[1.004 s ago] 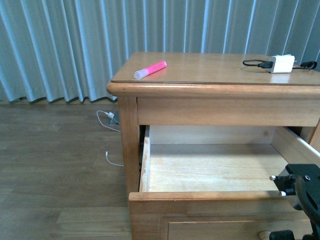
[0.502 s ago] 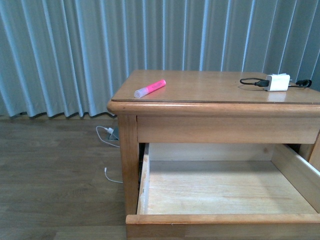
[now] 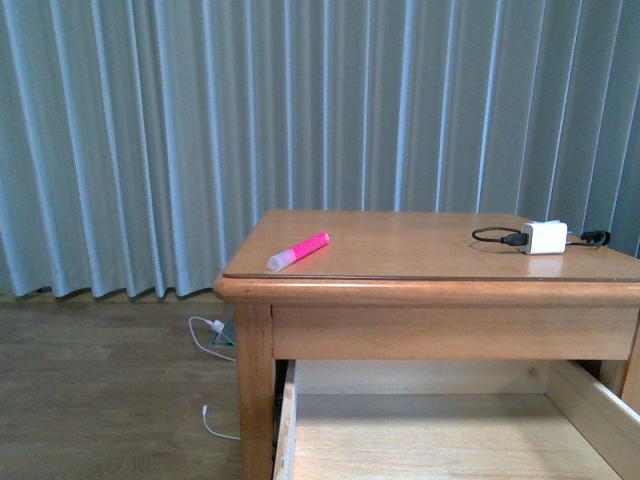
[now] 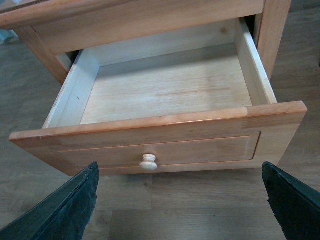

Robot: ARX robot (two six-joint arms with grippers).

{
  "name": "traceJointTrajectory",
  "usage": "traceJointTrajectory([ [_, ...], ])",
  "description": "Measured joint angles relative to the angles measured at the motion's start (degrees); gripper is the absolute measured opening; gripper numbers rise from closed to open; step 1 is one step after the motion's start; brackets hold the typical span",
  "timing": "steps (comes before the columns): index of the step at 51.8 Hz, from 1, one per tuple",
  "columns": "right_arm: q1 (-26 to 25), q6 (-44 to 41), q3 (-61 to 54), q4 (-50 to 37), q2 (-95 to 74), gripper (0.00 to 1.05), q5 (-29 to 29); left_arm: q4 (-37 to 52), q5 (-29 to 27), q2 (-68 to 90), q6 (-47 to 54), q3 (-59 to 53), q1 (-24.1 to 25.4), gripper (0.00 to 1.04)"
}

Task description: Place pink marker in drawer with both arms

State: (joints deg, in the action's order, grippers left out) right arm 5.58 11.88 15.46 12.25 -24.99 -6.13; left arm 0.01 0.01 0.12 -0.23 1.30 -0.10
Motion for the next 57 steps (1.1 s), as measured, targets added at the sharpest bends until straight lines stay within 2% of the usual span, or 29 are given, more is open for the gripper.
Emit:
traceJointTrajectory([
  [7, -0.04, 0.02, -0.04, 0.00, 0.00, 0.96, -0.04, 0.00, 0.00, 0.00, 0.00, 0.00, 0.00, 0.99],
  [9, 0.44, -0.61, -0.92, -2.21, 0.72, 0.94, 1.95, 0.00, 0.00, 0.00, 0.00, 0.00, 0.00, 0.99],
  [12, 1.68, -4.87, -6.03, -13.99, 3.45, 0.84, 9.84, 0.00, 0.00, 0.00, 0.00, 0.00, 0.00, 0.99],
  [16, 1.51, -8.04, -9.60, -22.71, 5.99, 0.72, 12.68, 0.00, -0.04, 0.00, -0.02, 0.00, 0.00, 0.99],
  [20, -3.08, -10.16, -10.43, -24.04, 8.24, 0.56, 7.06, 0.00, -0.02, 0.00, -0.02, 0.00, 0.00, 0.99],
  [23, -5.09, -10.80, -11.21, -23.74, 9.42, 0.42, 6.60, 0.00, -0.04, 0.00, 0.00, 0.00, 0.00, 0.99],
  [28, -5.35, -11.28, -12.11, -22.99, 10.78, 0.24, 6.43, 0.00, 0.00, 0.00, 0.00, 0.00, 0.00, 0.99],
  [30, -5.35, -11.54, -12.33, -22.86, 11.13, 0.27, 6.43, 0.00, 0.00, 0.00, 0.00, 0.00, 0.00, 0.99],
  [37, -5.40, -11.61, -12.35, -22.84, 11.41, 0.50, 6.27, 0.00, 0.00, 0.00, 0.00, 0.00, 0.00, 0.99],
  [50, -5.44, -11.63, -12.35, -22.84, 11.41, 0.96, 6.27, 0.00, 0.00, 0.00, 0.00, 0.00, 0.00, 0.99],
  [57, -5.44, -11.65, -12.35, -22.84, 11.41, 0.96, 6.25, 0.00, 0.00, 0.00, 0.00, 0.00, 0.00, 0.99],
])
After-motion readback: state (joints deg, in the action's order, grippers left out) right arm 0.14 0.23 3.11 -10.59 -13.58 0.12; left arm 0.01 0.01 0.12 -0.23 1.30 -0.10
